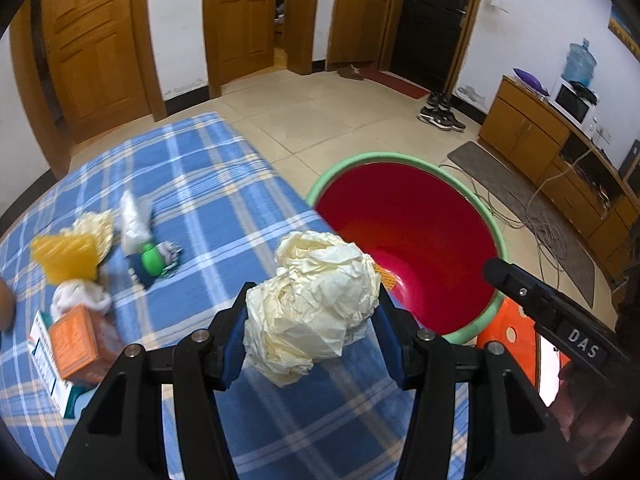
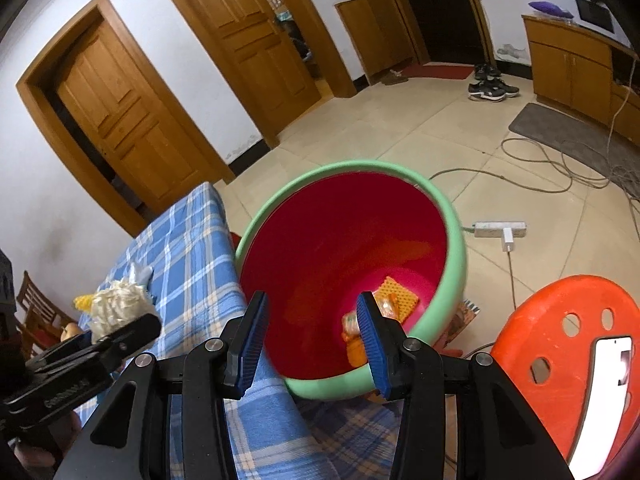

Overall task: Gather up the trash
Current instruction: 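Release the bread bag into the red bucket with the right tool, then drop the crumpled white paper into the red bucket with the left tool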

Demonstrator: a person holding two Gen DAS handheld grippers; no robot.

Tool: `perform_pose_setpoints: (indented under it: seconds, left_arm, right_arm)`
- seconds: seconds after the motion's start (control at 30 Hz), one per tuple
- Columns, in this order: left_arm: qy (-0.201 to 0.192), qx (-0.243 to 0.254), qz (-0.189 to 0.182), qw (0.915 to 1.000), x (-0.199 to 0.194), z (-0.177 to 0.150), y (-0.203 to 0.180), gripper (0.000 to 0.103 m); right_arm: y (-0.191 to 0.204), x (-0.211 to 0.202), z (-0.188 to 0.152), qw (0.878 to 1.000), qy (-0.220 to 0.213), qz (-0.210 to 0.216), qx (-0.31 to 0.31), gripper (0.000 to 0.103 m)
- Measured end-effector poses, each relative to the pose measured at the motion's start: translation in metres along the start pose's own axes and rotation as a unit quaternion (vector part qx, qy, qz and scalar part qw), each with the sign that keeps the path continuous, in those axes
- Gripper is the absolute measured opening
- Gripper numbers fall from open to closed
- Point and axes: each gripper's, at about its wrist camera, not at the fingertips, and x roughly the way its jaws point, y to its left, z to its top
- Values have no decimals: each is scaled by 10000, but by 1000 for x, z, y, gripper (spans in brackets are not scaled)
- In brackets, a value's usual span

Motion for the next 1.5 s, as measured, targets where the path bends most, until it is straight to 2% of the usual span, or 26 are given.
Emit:
perform_pose_setpoints:
  seconds: [0.33,0.43,0.57,0.77,1.03,1.2,1.5]
  left_arm:
    - [-1,318,-212,9993,28,23,-32,56]
    - [36,388,-270,9989,35,30,-40,59]
    - [-7,398,-281,9988,39,36,-48,73]
    - [-18,416,-221,9989,40,38,-54,76]
    - [-14,205,-161,9997,29,32,-44,76]
    - [-35,-90,-112,9999,14,21,-27,76]
    - [-148,-557,174,9982,-17,-1,14,76]
  right_arm:
    - [-22,-15,4,9992,-158,-103,343,47]
    - [-29,-16,5,9989,-168,-148,420,47]
    - [-38,-18,7,9984,-175,-201,500,47]
    - [-41,-18,7,9982,-173,-189,540,47]
    - [-35,-25,6,9986,-217,-80,471,47]
    - [-28,-31,4,9992,-192,38,346,47]
    - [-2,-35,-5,9997,-67,220,57,54]
